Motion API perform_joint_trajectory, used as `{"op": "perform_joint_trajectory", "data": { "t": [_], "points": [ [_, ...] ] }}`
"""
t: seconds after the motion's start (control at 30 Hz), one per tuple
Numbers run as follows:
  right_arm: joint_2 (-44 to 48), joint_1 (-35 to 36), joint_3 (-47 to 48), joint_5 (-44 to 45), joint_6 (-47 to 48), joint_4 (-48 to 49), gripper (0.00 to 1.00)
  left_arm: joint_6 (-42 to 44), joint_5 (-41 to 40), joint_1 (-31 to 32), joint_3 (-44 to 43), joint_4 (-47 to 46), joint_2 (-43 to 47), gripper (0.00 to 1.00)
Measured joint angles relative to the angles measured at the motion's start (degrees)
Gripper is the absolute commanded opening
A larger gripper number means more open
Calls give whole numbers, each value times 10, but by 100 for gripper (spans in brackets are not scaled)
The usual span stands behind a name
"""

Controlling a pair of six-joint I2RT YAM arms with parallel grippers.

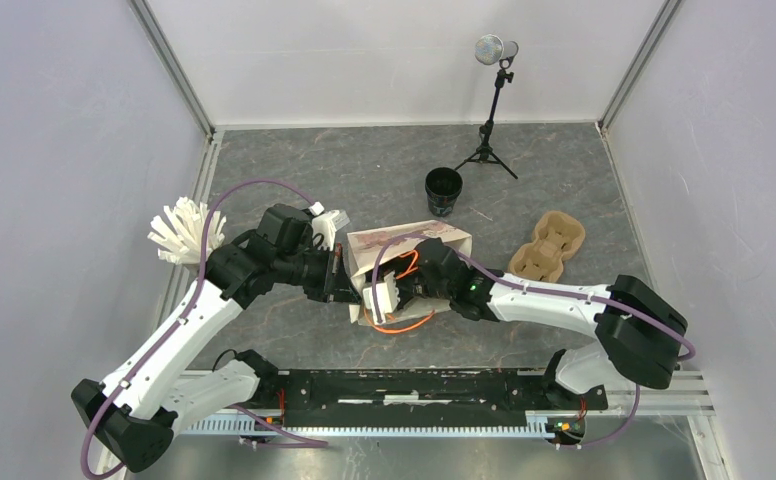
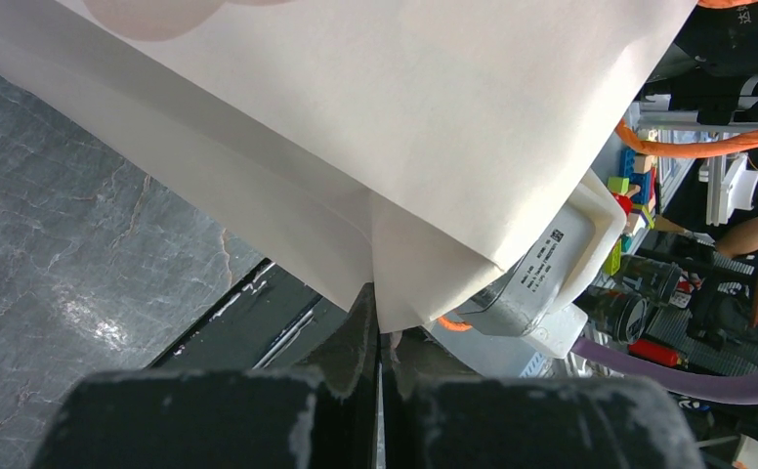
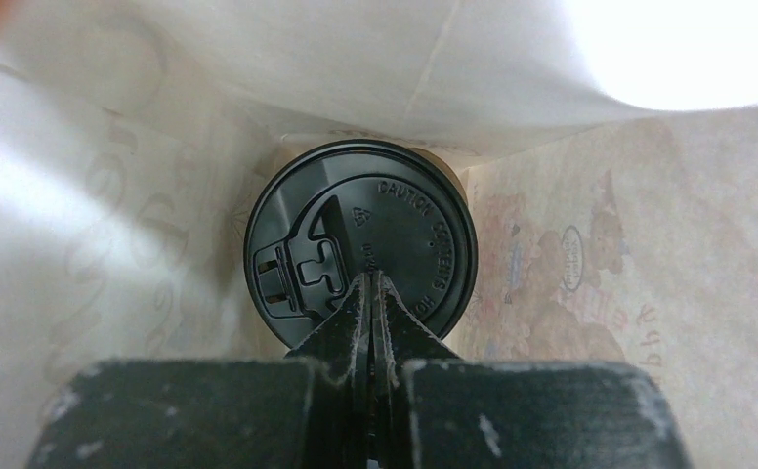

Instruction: Pack the takeout coffee

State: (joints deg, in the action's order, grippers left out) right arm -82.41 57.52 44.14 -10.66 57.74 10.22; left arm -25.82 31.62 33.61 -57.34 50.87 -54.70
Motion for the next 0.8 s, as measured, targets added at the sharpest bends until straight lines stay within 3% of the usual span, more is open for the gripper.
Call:
{"op": "perform_joint_trajectory", "data": {
  "t": [0.8],
  "points": [
    [67, -2, -22, 13, -5, -42, 0, 0, 0, 0, 0, 0, 0, 2]
  ]
}}
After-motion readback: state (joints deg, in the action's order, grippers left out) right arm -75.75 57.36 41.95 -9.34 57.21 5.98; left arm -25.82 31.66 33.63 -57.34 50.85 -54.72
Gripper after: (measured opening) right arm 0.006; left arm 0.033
